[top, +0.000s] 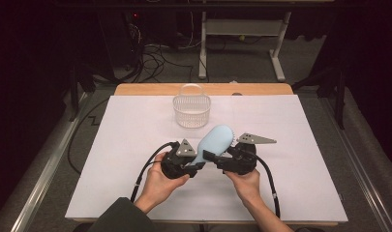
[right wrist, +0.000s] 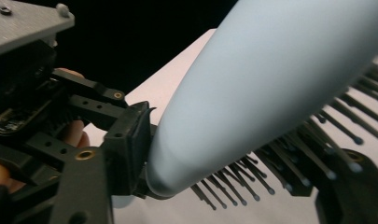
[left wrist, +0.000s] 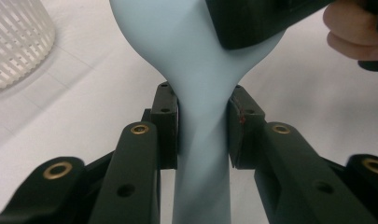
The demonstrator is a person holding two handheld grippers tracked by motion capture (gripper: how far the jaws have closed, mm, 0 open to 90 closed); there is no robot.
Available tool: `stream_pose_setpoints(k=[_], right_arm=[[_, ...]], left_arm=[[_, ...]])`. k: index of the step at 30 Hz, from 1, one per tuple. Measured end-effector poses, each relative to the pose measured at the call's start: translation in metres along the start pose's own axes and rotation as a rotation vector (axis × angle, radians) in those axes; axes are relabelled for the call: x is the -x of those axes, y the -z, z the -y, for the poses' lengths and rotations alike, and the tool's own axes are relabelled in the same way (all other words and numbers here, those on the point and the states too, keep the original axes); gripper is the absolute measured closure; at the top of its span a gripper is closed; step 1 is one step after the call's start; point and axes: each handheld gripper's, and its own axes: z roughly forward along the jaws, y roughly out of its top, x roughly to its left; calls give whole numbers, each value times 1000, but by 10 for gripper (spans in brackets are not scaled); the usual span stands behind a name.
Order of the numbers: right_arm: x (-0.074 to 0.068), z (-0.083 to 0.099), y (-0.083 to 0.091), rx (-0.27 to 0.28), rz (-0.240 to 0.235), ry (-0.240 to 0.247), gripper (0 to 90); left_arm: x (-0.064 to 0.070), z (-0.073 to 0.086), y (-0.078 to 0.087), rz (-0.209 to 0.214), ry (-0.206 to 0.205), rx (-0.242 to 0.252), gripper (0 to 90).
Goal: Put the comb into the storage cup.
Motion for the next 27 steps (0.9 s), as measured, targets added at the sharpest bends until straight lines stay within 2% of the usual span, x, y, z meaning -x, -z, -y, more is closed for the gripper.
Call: stream_pose_setpoints(k=[7, 9, 14, 22, 27], right_arm=[[-1, -8, 1, -23, -35, -12, 485], [-1, -11, 0, -29, -59, -21, 519], [-2, -15, 0, -46, -85, -25, 550], [-4, -18, 0, -61, -102, -25, 578], [-4, -20, 0, -73, -102, -20, 582]], left_arm=[[-2, 0, 1, 2, 8, 14, 694], [-3, 0, 2, 8, 15, 19, 694], [-4, 0, 4, 10, 16, 22, 694], [-6, 0, 5, 36, 22, 28, 689], [-7, 1, 5, 29, 17, 21, 631]])
